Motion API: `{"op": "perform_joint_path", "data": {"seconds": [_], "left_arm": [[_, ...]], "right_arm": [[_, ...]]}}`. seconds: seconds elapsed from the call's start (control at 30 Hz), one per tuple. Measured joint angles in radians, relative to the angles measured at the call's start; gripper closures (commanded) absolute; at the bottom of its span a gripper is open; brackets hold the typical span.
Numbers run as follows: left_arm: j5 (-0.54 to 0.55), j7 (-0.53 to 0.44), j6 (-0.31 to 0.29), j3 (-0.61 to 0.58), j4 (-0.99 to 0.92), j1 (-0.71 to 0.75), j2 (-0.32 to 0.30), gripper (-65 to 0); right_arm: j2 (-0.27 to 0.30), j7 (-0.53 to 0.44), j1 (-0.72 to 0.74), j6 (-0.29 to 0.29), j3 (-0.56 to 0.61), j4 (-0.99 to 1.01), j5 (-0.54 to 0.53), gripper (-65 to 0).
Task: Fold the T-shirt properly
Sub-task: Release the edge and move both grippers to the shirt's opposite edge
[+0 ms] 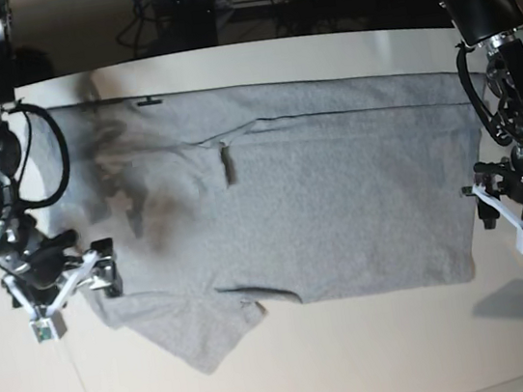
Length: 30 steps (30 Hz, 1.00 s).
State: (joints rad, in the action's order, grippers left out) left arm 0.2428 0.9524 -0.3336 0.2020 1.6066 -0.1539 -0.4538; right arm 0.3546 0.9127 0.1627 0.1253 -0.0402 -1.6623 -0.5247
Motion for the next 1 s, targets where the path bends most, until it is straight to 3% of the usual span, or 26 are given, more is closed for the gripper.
{"op": "perform_joint_path", "data": {"seconds": [0.2,0.37,0.6,1.0], "left_arm": [[-0.224,0.01,0.015,0.06,0.037,0.096,0.04,-38.0],[-0.322,0.005,0.004,0.053,0.044,0.12,0.09,-38.0],[-0.325,0.002,0.003,0.057,0.078,0.123,0.085,-38.0],[-0.325,0.002,0.003,0.057,0.09,0.12,0.085,-38.0]], "right_arm": [[0.071,0.059,0.135,0.29,-0.109,0.252,0.025,-57.6],[0.078,0.055,0.259,0.444,-0.115,0.484,0.026,-57.6],[0.075,0.055,0.387,0.564,-0.117,0.728,0.023,-57.7],[0.06,-0.032,0.545,0.566,-0.119,1.104,0.021,-58.2]]}}
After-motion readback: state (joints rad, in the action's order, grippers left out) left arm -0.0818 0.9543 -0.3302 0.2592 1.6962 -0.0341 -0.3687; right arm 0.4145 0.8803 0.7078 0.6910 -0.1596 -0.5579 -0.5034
